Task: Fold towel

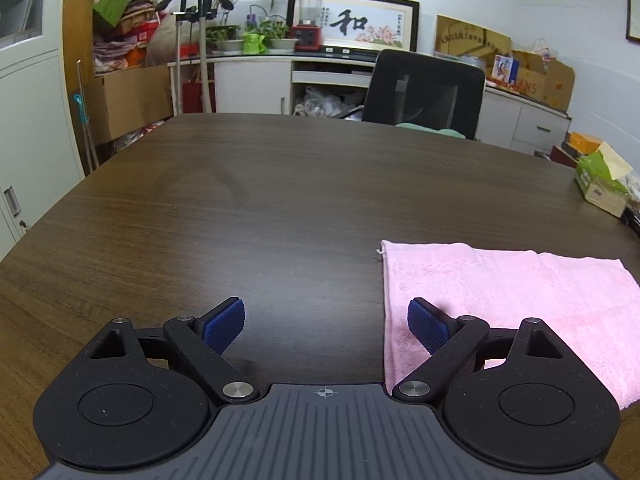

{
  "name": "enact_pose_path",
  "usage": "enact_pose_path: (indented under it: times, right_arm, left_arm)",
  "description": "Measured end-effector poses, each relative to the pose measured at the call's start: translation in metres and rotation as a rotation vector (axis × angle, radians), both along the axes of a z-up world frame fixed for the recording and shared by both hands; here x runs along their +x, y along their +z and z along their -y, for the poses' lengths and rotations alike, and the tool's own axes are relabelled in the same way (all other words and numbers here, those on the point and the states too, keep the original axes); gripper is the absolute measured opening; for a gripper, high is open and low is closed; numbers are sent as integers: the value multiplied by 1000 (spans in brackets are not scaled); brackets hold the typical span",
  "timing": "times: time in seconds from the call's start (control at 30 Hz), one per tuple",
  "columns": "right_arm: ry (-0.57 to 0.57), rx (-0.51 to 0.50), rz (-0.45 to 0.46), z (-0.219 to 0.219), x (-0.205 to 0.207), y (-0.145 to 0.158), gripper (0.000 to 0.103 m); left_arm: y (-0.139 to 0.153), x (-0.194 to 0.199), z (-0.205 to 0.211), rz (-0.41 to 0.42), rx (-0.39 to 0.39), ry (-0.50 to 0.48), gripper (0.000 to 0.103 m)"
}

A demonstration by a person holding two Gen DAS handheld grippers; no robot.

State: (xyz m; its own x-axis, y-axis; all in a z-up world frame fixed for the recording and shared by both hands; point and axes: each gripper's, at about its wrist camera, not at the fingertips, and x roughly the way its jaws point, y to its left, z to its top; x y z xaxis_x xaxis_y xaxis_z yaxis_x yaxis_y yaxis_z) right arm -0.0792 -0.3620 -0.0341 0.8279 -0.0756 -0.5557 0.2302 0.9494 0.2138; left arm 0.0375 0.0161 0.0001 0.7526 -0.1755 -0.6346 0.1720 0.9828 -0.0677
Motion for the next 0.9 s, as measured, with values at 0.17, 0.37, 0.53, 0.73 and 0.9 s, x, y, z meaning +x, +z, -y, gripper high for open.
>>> enact_pose_path:
  times: [0.17,0.37,0.53,0.73,0.9]
  right_arm:
    - [82,-46,38,-18,-3,0,90]
    - [361,-55,135,-67,-12,9,91]
    - [543,-149,170,-143,-14,17,91]
    - [749,-490,159,-253,-16,14,84]
    - [826,-580,86,-296,1,12,57]
  left_arm:
    - [1,1,-3,-20,2,12,90]
    - [1,5,-10,-50,-43,12,90]
    - [1,7,-18,-52,-63,37,90]
    - [5,9,-32,-40,-95,68,94]
    - [8,11,-37,-43,-116,78,95]
